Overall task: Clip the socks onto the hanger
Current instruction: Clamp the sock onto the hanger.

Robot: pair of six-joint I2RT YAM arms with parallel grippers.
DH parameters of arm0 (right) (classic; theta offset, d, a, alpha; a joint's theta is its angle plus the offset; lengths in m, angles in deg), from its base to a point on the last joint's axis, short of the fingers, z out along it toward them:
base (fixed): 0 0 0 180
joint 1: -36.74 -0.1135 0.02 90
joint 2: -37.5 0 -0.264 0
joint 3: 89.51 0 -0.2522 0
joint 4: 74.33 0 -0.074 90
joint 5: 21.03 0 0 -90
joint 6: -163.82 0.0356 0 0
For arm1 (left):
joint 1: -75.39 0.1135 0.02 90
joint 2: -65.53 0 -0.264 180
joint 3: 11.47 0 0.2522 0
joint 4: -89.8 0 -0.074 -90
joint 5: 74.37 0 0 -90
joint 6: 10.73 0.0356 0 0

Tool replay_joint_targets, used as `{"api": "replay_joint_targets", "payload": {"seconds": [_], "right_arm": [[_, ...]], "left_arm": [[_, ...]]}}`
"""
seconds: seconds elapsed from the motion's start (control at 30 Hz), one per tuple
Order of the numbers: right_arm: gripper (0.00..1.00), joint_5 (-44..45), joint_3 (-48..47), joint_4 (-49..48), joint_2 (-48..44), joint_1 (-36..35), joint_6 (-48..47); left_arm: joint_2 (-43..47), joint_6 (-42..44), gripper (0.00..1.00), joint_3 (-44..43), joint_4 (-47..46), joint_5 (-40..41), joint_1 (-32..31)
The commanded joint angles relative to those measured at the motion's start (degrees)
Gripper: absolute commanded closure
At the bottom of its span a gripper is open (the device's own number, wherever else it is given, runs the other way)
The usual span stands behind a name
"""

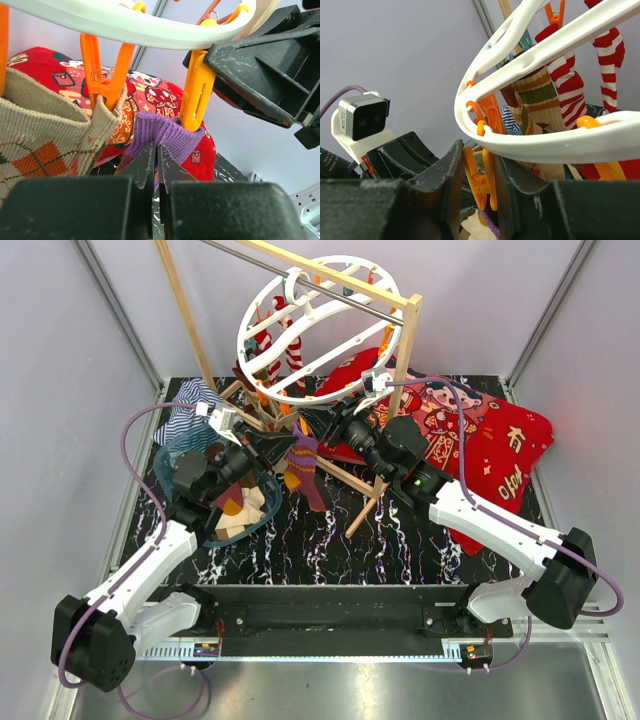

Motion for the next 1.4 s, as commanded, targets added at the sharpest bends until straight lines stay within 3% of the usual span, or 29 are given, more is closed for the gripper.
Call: {"api": "replay_joint_targets", "payload": {"seconds": [0.0, 1.37], "right_arm": [[1.00, -1.35, -1.36, -1.08, -0.94, 0.52, 0.56], [1.00, -2.49, 0.49, -2.84, -0.76, 0.52, 2.58]], "left_arm": [[-0.51, -0.03, 1.00, -2.52, -1.34, -1.05, 0.28], [-0.42, -5.39, 1.00, -6.83, -1.78, -0.96, 0.20]]}}
